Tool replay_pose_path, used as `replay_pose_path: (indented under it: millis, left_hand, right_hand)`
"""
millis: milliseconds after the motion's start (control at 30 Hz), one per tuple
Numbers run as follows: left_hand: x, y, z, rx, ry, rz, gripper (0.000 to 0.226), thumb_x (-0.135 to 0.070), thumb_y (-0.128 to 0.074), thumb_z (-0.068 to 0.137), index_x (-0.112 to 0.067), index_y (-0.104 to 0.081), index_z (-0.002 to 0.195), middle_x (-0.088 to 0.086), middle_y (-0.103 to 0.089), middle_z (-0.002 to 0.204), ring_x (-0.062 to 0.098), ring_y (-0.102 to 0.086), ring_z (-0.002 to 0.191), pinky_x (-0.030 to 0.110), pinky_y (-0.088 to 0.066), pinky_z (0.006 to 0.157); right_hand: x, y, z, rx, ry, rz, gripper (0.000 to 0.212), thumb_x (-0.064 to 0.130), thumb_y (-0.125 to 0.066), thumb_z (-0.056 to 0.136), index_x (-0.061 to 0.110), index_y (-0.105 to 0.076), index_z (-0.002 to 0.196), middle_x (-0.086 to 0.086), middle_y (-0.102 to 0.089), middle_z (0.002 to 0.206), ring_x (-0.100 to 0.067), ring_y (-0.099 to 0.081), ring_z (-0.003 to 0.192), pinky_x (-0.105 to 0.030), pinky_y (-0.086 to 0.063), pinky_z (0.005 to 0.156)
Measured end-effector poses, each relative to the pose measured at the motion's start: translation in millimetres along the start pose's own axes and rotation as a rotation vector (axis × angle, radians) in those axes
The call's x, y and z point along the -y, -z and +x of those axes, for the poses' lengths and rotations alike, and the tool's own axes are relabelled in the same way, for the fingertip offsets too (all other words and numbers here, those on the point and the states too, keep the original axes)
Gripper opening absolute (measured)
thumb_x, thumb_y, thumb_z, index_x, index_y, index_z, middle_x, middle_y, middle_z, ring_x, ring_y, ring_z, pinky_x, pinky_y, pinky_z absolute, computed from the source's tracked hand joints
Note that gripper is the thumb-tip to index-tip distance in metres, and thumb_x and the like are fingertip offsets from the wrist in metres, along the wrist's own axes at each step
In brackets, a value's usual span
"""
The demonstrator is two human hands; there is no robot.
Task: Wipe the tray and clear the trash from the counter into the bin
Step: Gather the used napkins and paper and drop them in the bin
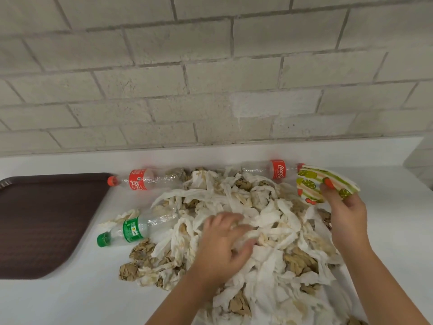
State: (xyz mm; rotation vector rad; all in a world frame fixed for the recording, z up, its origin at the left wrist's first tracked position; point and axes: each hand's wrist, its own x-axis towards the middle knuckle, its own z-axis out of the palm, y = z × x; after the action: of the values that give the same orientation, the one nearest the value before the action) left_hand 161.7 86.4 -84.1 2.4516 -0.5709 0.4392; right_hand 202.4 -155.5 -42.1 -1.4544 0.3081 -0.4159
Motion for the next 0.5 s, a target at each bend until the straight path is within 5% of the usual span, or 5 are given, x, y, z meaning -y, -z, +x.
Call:
replay_pose_path:
  millis: [100, 233, 333, 433, 500]
  left_hand:
    - [12, 4, 27, -0.233, 0.129, 0.16, 0.049, -0.06, -0.043, 0.083, -0.03, -0.061, 0.117, 0.001, -0.049, 0.133, 0.02, -0.039, 0.127, 0.047, -0.034, 0.103]
    - [34, -7, 55, 0.305, 0.374, 0.324, 0.083, -0.079, -0.021, 0.072, -0.036, -0.033, 0.142, 0.008, -0.012, 0.157, 0.035, -0.01, 0.143, 0.051, -0.004, 0.115]
    - [42, -22, 53, 0.467, 0.376, 0.359, 0.053, -0.05, -0.034, 0.095, -0.032, -0.03, 0.144, 0.009, -0.02, 0.155, 0.034, -0.027, 0.138, 0.047, -0.016, 0.115]
    - [44, -26, 47, 0.384, 0.32, 0.281, 0.047, -0.024, -0.044, 0.097, -0.029, -0.035, 0.143, 0.009, -0.027, 0.153, 0.032, -0.035, 0.134, 0.041, -0.028, 0.112]
    - [41, -25, 43, 0.32, 0.273, 0.146, 0.048, -0.013, -0.048, 0.094, -0.027, -0.043, 0.139, 0.01, -0.032, 0.151, 0.03, -0.037, 0.132, 0.037, -0.032, 0.109]
  right_hand:
    - [0, -5, -7, 0.01, -0.021, 0.081, 0.01, 0.026, -0.064, 0.088, 0.024, -0.068, 0.098, 0.005, -0.072, 0.096, -0.012, -0.068, 0.09, -0.027, -0.048, 0.078]
    - [-17, -21, -21, 0.095, -0.035, 0.006, 0.013, 0.026, -0.064, 0.088, 0.02, -0.067, 0.1, 0.007, -0.073, 0.093, -0.004, -0.069, 0.084, -0.02, -0.049, 0.072]
    - [-39, -31, -27, 0.157, -0.009, -0.164, 0.006, 0.023, -0.062, 0.09, 0.025, -0.064, 0.095, 0.013, -0.07, 0.083, 0.006, -0.066, 0.072, -0.016, -0.049, 0.066]
    - [-54, -35, -24, 0.164, 0.019, -0.283, 0.007, 0.026, -0.061, 0.09, 0.021, -0.062, 0.095, 0.004, -0.068, 0.076, -0.011, -0.063, 0.064, -0.031, -0.052, 0.067]
    - [-56, -38, -21, 0.162, 0.049, -0.337, 0.015, 0.033, -0.06, 0.09, 0.018, -0.062, 0.093, -0.001, -0.065, 0.065, -0.012, -0.055, 0.051, -0.028, -0.046, 0.054]
